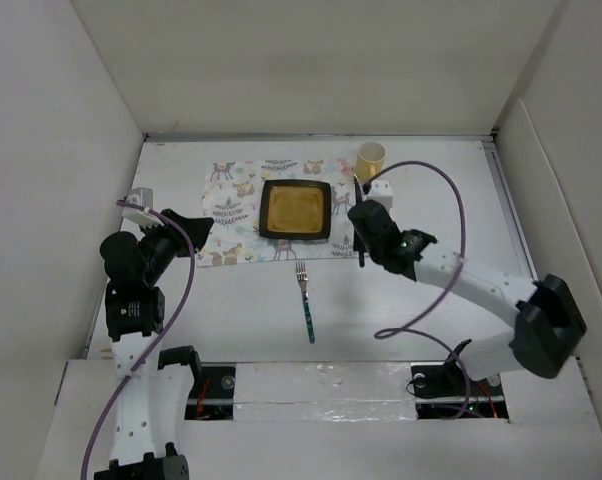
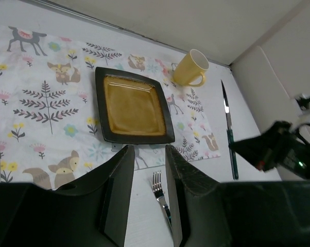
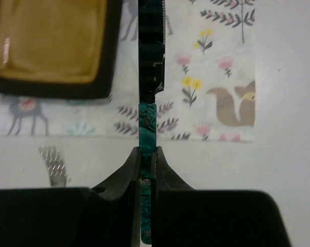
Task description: Set the dinner table for one person
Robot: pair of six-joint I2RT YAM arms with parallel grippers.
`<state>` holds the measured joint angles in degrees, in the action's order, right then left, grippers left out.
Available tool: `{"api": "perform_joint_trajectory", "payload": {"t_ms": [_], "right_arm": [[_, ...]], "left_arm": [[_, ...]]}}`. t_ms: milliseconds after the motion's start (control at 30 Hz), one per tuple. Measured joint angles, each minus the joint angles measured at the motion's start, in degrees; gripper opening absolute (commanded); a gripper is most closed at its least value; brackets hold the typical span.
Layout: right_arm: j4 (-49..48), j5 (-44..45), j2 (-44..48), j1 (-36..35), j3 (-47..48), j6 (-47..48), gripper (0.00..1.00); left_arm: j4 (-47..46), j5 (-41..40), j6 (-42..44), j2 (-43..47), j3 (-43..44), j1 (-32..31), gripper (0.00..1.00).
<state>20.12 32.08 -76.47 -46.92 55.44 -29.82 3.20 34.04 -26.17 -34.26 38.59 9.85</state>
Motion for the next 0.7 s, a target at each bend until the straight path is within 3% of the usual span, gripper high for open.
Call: {"api": "perform_joint_trajectory", "payload": {"t_ms": [133, 300, 700], "right_arm": [[-5.22, -3.91, -13.84, 8.66, 9.22, 6.58, 0.00], [-8.13, -8.22, -27.67, 13.57, 20.17, 10.56, 0.00], [-9.05, -14.64, -40.46, 18.82, 24.41, 10.99, 0.03]], "left_arm": [[0.04, 0.00, 0.02, -0.02, 0.00, 0.02, 0.28], [0.04, 0.04, 0.02, -0.13, 0.00, 0.00, 0.28], [0.02, 0.46, 0.00, -1.29, 0.00, 0.00, 0.28]]}}
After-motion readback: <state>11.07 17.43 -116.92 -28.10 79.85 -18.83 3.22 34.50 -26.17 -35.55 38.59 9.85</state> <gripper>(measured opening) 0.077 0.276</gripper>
